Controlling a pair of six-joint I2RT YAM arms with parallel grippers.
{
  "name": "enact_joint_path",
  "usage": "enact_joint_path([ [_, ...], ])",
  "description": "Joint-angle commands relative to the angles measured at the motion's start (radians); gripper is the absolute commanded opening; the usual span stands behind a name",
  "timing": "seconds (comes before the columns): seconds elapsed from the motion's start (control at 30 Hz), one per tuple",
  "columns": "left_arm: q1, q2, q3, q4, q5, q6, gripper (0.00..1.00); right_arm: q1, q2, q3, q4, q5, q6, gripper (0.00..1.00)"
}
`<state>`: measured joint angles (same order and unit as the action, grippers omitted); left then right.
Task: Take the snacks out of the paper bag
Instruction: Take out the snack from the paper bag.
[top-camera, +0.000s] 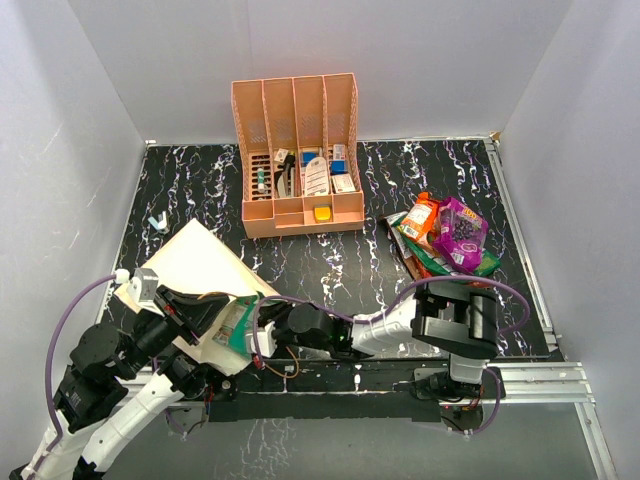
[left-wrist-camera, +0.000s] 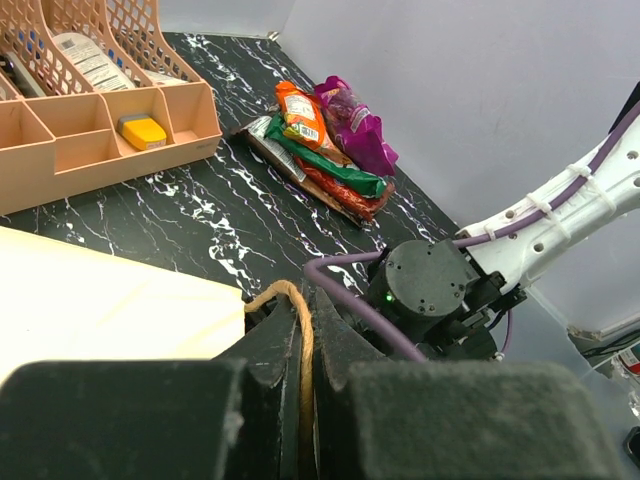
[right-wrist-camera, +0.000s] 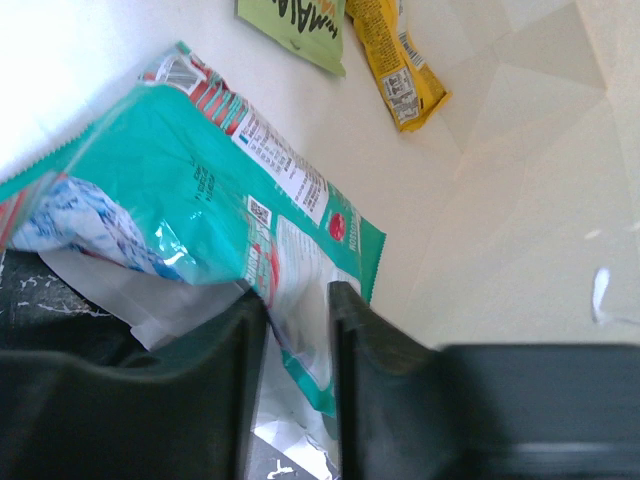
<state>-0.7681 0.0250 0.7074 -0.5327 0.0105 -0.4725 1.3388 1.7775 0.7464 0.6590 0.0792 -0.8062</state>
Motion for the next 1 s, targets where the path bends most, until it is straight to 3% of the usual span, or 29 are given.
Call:
enact_joint_path([
  [0.0,-0.002,0.019,0.017,0.015,0.003,0.0,0.0,-0.003,0.066,0.08,0.019,-0.016,-0.119,0.46],
  [0.17,-0.002,0.02,0.015,0.016,0.008,0.0,0.0,0.004,0.167,0.149,0.033,0.034,-0.232,0.59],
  [0.4,-0.002,0.015,0.014,0.016,0.011,0.0,0.0,0.006,0.263,0.243,0.003,0.057,-0.349,0.62],
  [0.5,-0.002,0.01,0.014,0.013,0.006,-0.002,0.0,0.014,0.281,0.258,0.038,0.071,-0.351,0.53],
  [0.6,-0.002,0.004,0.013,0.011,-0.001,-0.006,0.0,0.029,0.234,0.238,0.075,0.075,-0.28,0.21],
  [0.7,-0.002,0.003,0.013,0.011,-0.006,-0.008,0.0,0.037,0.139,0.181,0.103,0.056,-0.171,0.08],
  [0.87,-0.002,0.009,0.013,0.007,-0.012,-0.009,0.0,0.043,-0.109,0.064,0.067,0.015,0.04,0.07],
  [0.97,-0.001,0.013,0.014,-0.001,-0.032,-0.016,0.0,0.044,-0.254,0.024,-0.044,-0.078,0.182,0.07],
])
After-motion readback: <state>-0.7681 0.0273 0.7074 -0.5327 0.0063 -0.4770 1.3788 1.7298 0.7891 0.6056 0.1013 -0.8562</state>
